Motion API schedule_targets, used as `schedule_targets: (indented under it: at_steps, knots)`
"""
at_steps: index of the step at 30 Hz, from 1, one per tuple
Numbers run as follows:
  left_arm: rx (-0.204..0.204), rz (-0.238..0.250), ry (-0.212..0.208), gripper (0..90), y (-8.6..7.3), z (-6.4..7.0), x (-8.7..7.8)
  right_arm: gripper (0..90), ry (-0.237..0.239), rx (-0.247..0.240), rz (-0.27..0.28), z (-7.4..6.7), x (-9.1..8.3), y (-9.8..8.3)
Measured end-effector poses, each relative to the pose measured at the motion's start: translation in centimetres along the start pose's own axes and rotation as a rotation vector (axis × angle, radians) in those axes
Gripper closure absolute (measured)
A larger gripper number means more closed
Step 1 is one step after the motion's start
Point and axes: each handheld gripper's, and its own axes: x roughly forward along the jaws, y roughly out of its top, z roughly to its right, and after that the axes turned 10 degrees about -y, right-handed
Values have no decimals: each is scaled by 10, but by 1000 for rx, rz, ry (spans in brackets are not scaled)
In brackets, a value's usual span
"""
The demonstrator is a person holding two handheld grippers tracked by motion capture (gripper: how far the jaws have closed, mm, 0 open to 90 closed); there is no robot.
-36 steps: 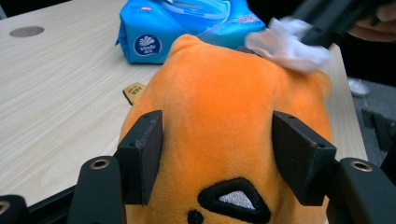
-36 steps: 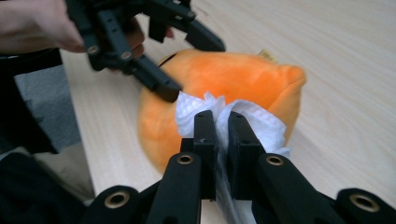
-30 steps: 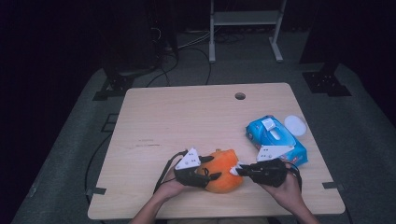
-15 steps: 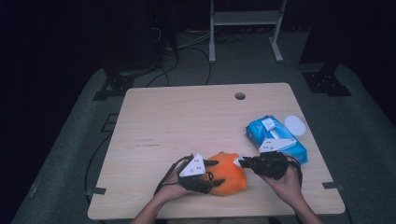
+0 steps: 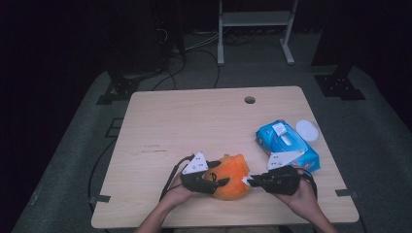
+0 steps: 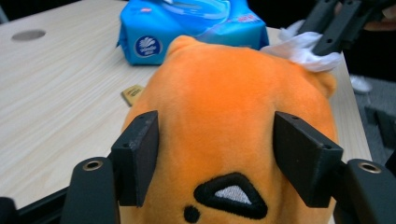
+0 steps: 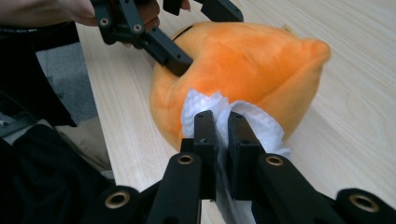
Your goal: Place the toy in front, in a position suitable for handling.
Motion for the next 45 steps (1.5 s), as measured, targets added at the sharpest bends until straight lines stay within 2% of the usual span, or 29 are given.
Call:
schedule_targets:
  at_steps: [3,5,7,10,11,14,17,18,20,22,23,25,26,29,31,33,35,36,37,38,40,42,43,45]
  knots:
    - [35,-13,7,330,2,4,3,832,-31,-20,3,-4,1,3]
    - [61,-17,-2,331,3,7,5,833,-34,-14,18,-3,0,4]
    - [103,-21,-24,331,4,13,11,833,-41,-11,36,-3,-1,8]
    - [165,-48,-20,329,7,23,17,833,-65,-26,48,-5,3,13]
    - [167,-49,-17,329,8,23,17,833,-72,-27,47,-4,4,14]
    - [141,-31,-32,333,5,19,14,833,-97,-15,52,1,4,13]
    - [135,-28,-38,333,5,18,14,833,-156,-2,37,8,1,7]
    - [135,-27,-39,333,5,18,14,833,-150,12,36,11,1,5]
    - [142,-28,-41,331,5,19,15,832,-110,29,43,10,0,4]
    - [149,-31,-41,330,5,20,16,833,-67,17,64,3,2,9]
    - [148,-31,-40,330,5,20,16,832,-72,-1,64,-1,3,12]
    - [140,-26,-39,330,5,19,15,831,-106,-26,64,-4,5,16]
    - [135,-21,-39,330,5,19,15,831,-113,-20,66,-3,5,16]
    - [95,-5,-63,271,10,15,10,828,-78,25,34,7,11,12]
    - [36,7,-51,202,13,10,5,828,-60,32,7,8,16,7]
    - [-38,-14,-35,139,11,2,1,828,-64,8,-12,4,15,5]
    - [-155,-25,-80,82,5,-5,1,829,-50,4,-15,2,12,3]
    - [-198,-32,-94,80,4,-7,2,829,-41,6,-16,1,12,2]
    - [-232,-56,-106,57,2,-7,5,829,-32,8,-18,0,12,1]
    - [-245,-70,-118,36,1,-7,8,829,-20,4,-21,-2,12,0]
    - [-252,-80,-117,39,0,-7,10,830,-26,-10,-24,-6,11,0]
    - [-230,-83,-113,141,0,-6,8,830,-40,-16,-18,-7,12,0]
    - [-203,-78,-106,204,1,-5,7,830,-46,-17,-13,-7,11,1]
    - [-111,-68,-72,290,4,-1,4,831,-60,-18,3,-7,10,2]
